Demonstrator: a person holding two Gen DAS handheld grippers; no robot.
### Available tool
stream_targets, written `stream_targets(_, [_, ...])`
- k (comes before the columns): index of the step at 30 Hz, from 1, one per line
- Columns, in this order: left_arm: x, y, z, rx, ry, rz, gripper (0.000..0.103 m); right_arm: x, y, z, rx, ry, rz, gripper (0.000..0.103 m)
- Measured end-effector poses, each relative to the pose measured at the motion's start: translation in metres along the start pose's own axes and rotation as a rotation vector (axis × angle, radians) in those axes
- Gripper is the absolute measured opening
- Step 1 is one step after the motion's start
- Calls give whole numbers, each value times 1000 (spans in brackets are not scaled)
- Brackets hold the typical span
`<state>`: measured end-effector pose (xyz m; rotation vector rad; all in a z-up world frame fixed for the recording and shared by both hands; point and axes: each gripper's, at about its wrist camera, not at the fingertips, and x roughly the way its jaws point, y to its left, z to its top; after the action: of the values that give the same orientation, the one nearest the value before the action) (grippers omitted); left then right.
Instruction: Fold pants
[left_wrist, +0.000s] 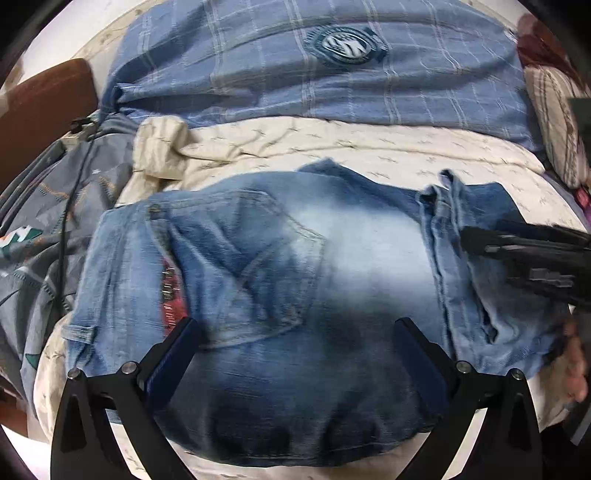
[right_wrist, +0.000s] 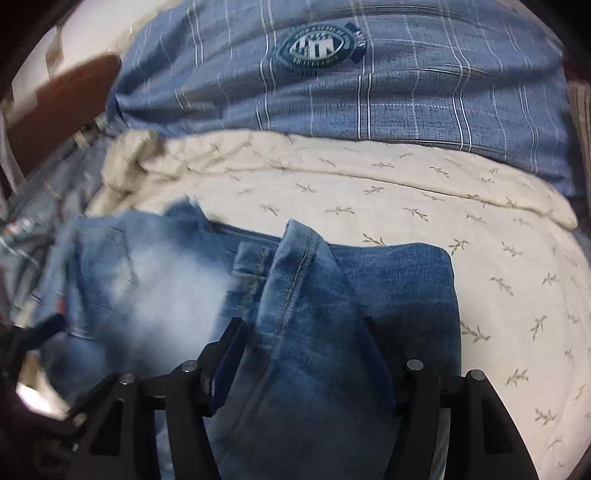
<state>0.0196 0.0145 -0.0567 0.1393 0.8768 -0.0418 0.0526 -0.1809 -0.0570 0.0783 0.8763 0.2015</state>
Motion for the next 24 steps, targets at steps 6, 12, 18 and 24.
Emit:
stream_targets(6, [-1,21,1,-62,-16,50,103,-41,-10,-4,-3,-105,115,62])
stream_targets(12, [-2,37,1,-121,-13,68,103,-40,-2,-26,-22,-38,143,39])
stream_targets(18, [-1,41,2,-143,-10,77,103,-20,21,-56,-130,52,29,39])
stream_targets(24, [10,35,-3,-110,48,87,103,-16,16,-52,-108,72,48,40])
